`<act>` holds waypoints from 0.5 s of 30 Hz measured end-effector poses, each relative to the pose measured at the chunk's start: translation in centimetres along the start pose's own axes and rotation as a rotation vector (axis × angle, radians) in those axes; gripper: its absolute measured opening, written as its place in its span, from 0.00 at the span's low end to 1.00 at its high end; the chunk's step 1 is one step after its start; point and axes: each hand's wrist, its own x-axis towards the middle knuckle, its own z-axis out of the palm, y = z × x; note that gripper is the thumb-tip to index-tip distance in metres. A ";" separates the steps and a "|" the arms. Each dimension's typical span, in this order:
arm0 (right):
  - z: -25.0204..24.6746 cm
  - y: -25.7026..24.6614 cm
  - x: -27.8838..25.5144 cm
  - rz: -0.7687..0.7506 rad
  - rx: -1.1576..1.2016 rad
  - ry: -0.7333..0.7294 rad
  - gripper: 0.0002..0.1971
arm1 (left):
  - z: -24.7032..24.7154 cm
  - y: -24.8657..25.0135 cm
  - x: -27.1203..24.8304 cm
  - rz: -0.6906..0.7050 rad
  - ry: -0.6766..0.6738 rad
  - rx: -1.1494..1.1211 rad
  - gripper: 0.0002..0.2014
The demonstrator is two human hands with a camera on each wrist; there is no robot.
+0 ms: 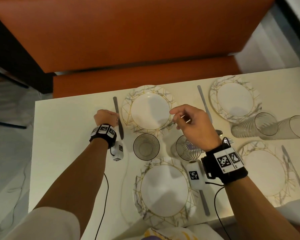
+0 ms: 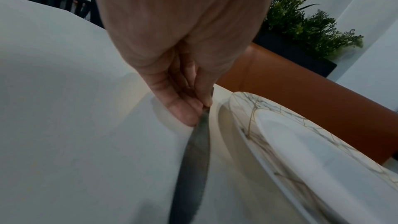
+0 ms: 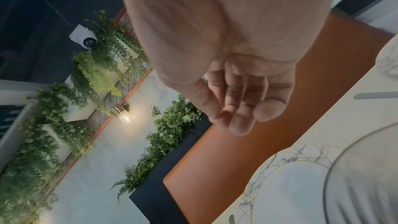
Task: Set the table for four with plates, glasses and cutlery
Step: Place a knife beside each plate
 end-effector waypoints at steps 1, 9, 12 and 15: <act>-0.1 0.1 -0.1 0.002 -0.002 -0.001 0.10 | 0.0 0.1 -0.1 0.000 0.006 -0.006 0.10; -2.0 0.3 -1.2 0.001 0.002 0.061 0.12 | -2.0 2.1 -3.9 0.135 0.081 0.101 0.13; -3.6 0.5 -1.9 -0.004 0.001 0.096 0.12 | -3.6 4.8 -6.5 0.227 0.097 0.038 0.12; -5.4 1.1 -2.9 -0.011 0.003 0.139 0.12 | -4.8 8.0 -9.9 0.338 0.092 -0.050 0.08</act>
